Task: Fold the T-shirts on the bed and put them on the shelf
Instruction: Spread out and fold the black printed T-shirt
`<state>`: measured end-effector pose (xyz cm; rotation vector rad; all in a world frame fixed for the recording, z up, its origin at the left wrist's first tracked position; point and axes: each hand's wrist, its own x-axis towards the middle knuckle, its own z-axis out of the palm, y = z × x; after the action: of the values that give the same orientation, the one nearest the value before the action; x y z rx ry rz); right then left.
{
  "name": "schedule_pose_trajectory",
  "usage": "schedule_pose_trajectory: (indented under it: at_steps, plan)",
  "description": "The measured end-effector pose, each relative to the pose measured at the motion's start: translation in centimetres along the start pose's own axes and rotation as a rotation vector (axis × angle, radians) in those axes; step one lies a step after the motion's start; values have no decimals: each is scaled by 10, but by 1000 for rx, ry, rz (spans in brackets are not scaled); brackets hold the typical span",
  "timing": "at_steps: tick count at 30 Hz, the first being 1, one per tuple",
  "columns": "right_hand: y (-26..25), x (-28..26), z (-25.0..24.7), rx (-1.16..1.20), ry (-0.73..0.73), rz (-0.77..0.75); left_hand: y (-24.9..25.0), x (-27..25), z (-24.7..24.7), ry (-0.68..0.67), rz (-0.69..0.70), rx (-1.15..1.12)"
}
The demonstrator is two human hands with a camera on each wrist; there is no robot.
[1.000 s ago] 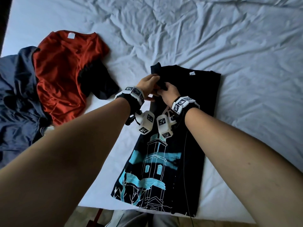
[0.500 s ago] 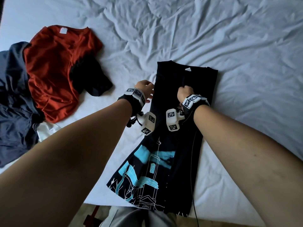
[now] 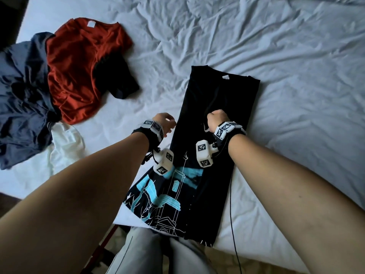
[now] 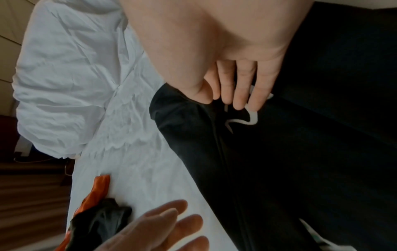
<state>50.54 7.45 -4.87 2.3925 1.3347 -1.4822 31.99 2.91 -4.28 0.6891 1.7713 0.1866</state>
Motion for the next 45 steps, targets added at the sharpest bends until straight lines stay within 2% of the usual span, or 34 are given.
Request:
schedule_pose_trajectory:
  at_steps: [6, 9, 11, 15, 22, 25, 28, 32, 36, 42, 44, 45]
  plan:
    - [27, -23, 29, 45, -244, -29, -66, -20, -1, -43, -95, 215]
    - [34, -47, 39, 185, -242, 3, -116, 7, -2, -85, -137, 377]
    - [41, -62, 46, 317, -256, 85, -122, -6, -3, -121, -126, 457]
    - [61, -79, 68, 273, -233, 40, -124, -52, -5, -137, -44, 532]
    - [86, -126, 106, 323, -245, 91, -172, -76, -15, -134, 67, 746]
    - [92, -149, 121, 396, -214, 129, -184, -88, -22, -132, 141, 699]
    - [100, -175, 135, 433, -187, 89, -193, -104, -24, -146, 226, 617]
    - [103, -187, 136, 473, -228, 103, -182, -115, -12, -180, 289, 445]
    - [116, -201, 148, 492, -230, 83, -174, -140, 6, -307, 290, 231]
    - [144, -207, 149, 655, -274, 245, -169, -168, 35, -494, 220, 107]
    - [158, -205, 151, 614, -237, 226, -173, -169, 38, -462, 207, 103]
    - [159, -210, 148, 580, -197, 205, -177, -168, 38, -404, 205, 84]
